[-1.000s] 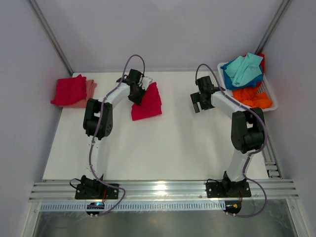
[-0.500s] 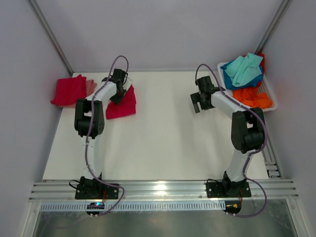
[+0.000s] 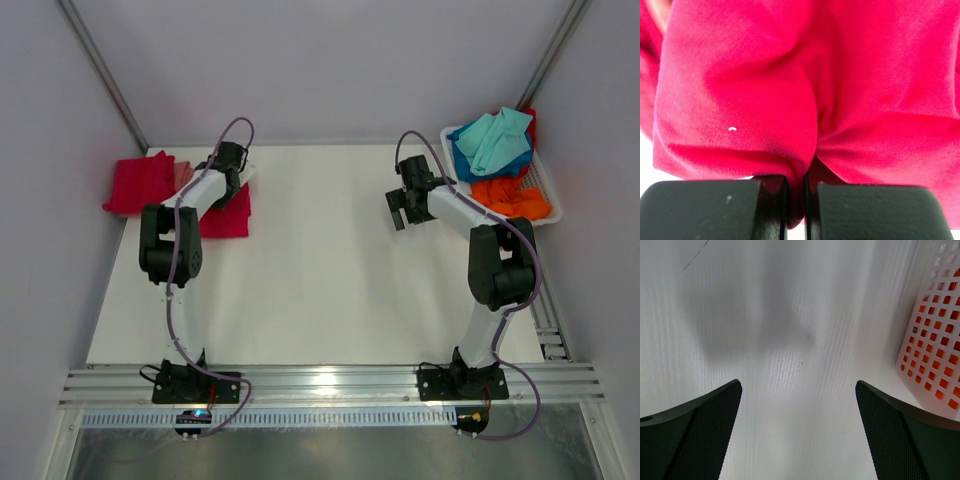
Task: Fold and stack the t-shirts
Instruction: Put the neatly folded tshirt into the corner of the board with the left arm
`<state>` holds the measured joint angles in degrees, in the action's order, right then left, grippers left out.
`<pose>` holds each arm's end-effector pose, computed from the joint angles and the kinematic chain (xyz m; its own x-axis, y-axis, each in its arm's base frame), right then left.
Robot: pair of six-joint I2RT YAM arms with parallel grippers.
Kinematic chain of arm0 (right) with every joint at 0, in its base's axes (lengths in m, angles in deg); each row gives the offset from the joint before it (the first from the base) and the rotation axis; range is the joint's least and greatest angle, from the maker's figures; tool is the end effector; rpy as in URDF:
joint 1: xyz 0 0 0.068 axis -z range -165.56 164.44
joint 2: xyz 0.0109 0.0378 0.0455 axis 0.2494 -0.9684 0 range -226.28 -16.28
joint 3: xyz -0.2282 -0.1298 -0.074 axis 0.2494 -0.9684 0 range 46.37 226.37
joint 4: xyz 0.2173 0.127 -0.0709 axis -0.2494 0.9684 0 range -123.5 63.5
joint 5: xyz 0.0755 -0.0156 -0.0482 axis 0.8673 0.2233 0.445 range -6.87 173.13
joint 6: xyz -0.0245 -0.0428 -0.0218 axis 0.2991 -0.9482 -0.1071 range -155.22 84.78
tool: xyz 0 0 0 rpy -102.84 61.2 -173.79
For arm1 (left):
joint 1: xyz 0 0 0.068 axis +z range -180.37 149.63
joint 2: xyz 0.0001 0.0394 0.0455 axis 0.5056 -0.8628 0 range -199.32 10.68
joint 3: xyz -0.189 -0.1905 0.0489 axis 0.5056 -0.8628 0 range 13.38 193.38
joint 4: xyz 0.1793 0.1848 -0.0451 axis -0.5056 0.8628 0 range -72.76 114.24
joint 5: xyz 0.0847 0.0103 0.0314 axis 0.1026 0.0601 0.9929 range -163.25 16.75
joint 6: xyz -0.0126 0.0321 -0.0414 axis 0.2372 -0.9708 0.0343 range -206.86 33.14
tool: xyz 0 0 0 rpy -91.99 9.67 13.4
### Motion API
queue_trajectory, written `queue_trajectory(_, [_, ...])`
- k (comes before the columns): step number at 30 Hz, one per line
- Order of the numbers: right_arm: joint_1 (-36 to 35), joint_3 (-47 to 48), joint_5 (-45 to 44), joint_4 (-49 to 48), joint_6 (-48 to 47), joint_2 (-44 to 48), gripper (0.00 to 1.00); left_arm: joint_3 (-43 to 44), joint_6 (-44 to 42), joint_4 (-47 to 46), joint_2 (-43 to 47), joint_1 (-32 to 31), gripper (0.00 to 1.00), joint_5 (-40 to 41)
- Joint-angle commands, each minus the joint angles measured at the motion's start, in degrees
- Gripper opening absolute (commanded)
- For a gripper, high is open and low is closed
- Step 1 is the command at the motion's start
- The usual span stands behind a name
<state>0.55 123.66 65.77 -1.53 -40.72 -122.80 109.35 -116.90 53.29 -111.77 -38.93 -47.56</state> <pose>0.3814 0.0833 0.2047 -0.8381 -0.3014 -0.4547 -0.1706 0.9365 -0.3065 0.4537 -0.0527 0.1866 -0.7914 0.5753 -0.2067 0.3842 0.7312 0.5637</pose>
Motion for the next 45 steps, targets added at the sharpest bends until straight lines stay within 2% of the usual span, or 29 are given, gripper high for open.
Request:
queue_trajectory(1, [-0.1, 0.0, -0.2, -0.5, 0.1, 1.9, 0.99, 0.3, -6.7, -5.4, 4.3, 1.4, 0.00, 5.7])
queue_trajectory(14, [-0.1, -0.3, -1.0, -0.8, 0.0, 1.8, 0.99, 3.4, -15.4, -14.3, 2.7, 5.0, 0.00, 10.0])
queue_trajectory(22, [-0.2, -0.3, -1.3, -0.9, 0.0, 1.1, 0.99, 5.5, -12.7, -14.4, 3.4, 8.4, 0.00, 8.4])
queue_trajectory(23, [-0.2, -0.3, -1.3, -0.9, 0.0, 1.1, 0.99, 5.9, -12.2, -14.2, 3.6, 10.4, 0.00, 7.6])
queue_trajectory(32, [-0.2, -0.1, -0.9, -0.7, 0.2, 0.3, 0.99, 10.6, -9.7, -12.4, 4.4, 12.6, 0.00, 4.3])
queue_trajectory(39, [-0.2, 0.0, -1.3, -0.7, 0.3, -0.2, 0.99, 13.2, -12.8, -14.5, 3.3, 13.4, 0.00, 4.9])
queue_trajectory(45, [-0.2, 0.1, -1.3, -0.5, 0.3, -0.8, 0.99, 17.8, -12.6, -12.2, 2.3, 14.8, 0.00, 4.0])
